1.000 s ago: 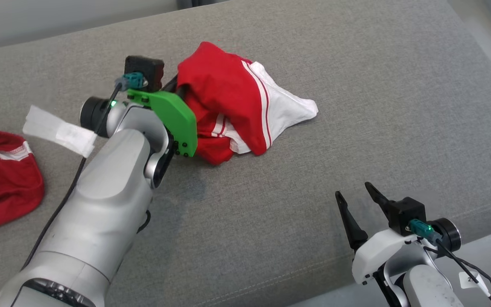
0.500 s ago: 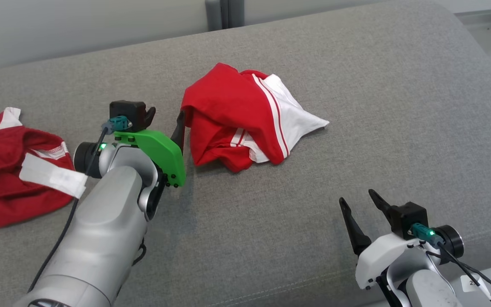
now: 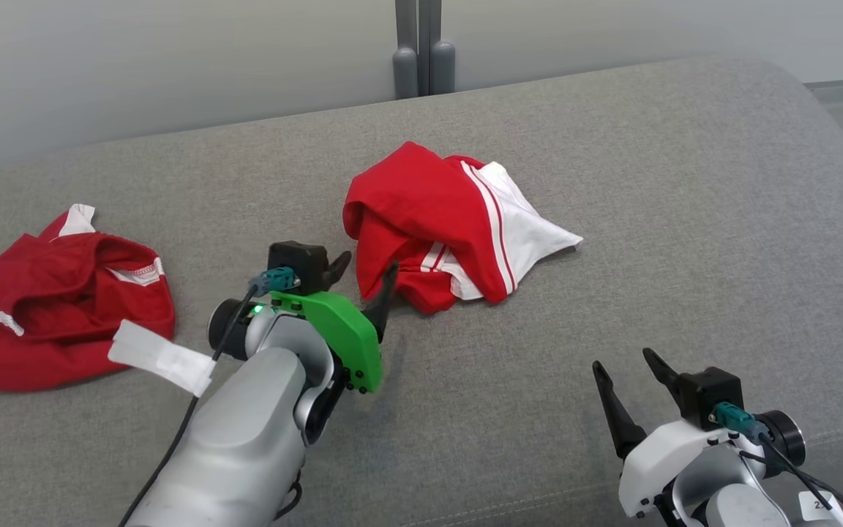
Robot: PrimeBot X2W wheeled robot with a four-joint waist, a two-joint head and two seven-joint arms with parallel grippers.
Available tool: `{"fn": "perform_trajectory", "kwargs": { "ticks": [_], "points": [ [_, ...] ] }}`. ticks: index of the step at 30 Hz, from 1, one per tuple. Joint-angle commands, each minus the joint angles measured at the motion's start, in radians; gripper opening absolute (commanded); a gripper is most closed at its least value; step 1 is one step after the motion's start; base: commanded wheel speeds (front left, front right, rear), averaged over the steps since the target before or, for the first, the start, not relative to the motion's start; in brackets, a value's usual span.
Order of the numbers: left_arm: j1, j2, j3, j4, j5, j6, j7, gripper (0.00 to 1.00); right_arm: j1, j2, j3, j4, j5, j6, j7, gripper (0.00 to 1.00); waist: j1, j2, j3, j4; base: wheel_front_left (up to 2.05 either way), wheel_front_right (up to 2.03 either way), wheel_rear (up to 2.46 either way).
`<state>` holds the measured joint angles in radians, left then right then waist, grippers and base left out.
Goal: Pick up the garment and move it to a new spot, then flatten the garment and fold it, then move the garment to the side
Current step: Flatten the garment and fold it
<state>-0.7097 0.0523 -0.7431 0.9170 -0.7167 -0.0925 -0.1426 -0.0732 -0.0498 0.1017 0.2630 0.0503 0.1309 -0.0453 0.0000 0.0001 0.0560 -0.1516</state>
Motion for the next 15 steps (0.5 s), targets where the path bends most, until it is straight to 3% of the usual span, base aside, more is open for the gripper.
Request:
{"fn": "perform_trajectory", "kwargs": {
  "ticks": [1, 9, 15],
  "points": [
    [0.011, 0.001, -0.012, -0.020, -0.011, 0.004, 0.012, 1.00, 0.008, -0.001, -0.003, -0.007, 0.004, 0.000, 0.005, 1.00, 0.0000, -0.0001, 0.010, -0.015, 0.00, 0.00, 0.00],
    [0.011, 0.001, -0.096, -0.148, -0.070, 0.054, 0.059, 1.00, -0.012, -0.001, 0.000, -0.024, -0.009, 0.000, 0.004, 1.00, 0.0000, -0.0001, 0.079, -0.086, 0.00, 0.00, 0.00],
    [-0.026, 0.001, -0.108, -0.138, -0.116, 0.114, 0.077, 1.00, -0.029, -0.001, -0.003, -0.028, 0.001, 0.000, -0.004, 1.00, 0.0000, -0.0001, 0.124, -0.146, 0.00, 0.00, 0.00]
  ]
}}
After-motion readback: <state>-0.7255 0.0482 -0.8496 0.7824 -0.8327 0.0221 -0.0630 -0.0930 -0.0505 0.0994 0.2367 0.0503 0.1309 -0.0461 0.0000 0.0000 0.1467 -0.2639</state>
